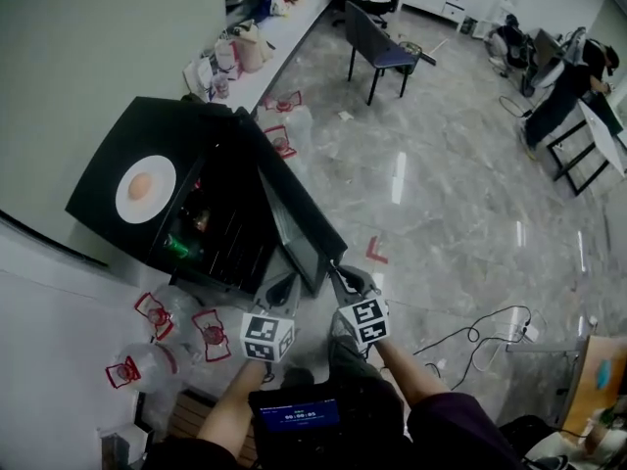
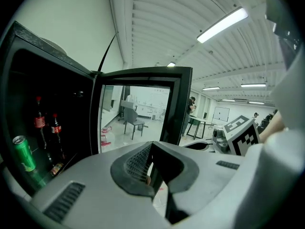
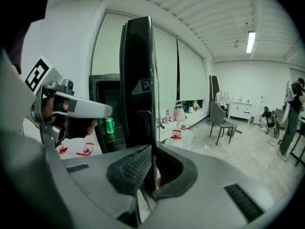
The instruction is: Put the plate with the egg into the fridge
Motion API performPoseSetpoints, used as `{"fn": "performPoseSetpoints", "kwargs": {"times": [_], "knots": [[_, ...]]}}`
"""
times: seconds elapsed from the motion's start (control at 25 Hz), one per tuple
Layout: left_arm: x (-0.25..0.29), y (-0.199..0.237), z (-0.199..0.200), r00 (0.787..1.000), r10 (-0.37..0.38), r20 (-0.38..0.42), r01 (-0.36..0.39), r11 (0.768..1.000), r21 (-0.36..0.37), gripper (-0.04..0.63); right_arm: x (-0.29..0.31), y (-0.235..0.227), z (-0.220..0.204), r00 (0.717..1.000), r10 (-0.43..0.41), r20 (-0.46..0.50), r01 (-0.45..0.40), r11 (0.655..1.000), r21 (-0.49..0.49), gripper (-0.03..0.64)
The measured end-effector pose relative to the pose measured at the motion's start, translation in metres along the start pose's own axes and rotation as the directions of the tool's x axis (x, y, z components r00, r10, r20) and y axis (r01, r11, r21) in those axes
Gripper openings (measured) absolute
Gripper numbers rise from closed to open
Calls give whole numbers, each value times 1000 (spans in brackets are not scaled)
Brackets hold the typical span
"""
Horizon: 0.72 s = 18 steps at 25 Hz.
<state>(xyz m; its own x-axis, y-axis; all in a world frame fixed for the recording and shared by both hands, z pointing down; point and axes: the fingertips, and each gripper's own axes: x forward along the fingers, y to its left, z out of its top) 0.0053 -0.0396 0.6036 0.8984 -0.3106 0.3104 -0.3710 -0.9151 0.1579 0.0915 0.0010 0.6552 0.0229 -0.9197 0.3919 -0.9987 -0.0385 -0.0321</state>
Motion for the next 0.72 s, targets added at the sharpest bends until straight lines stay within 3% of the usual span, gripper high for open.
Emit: {"fn": "performPoseSetpoints", "kwargs": {"times": [0.12,0.36,0.56,0.72], "knots": [[36,-13,9,1000,-12,-5,12,1000,5,12,-1,-43,-1,1000,-2,-1,2,1000,4,32],[104,-36,35,999,-33,1,33,999,20,12,5,-113,5,996,92,-4,-92,995,-25,32],[138,-48,52,1000,-21,10,20,999,29,12,-11,-171,-5,1000,21,0,-21,999,47,34],[147,-53,61,1000,13,14,-13,1000,18,12,-26,-188,-12,1000,2,8,-3,998,68,8]]}}
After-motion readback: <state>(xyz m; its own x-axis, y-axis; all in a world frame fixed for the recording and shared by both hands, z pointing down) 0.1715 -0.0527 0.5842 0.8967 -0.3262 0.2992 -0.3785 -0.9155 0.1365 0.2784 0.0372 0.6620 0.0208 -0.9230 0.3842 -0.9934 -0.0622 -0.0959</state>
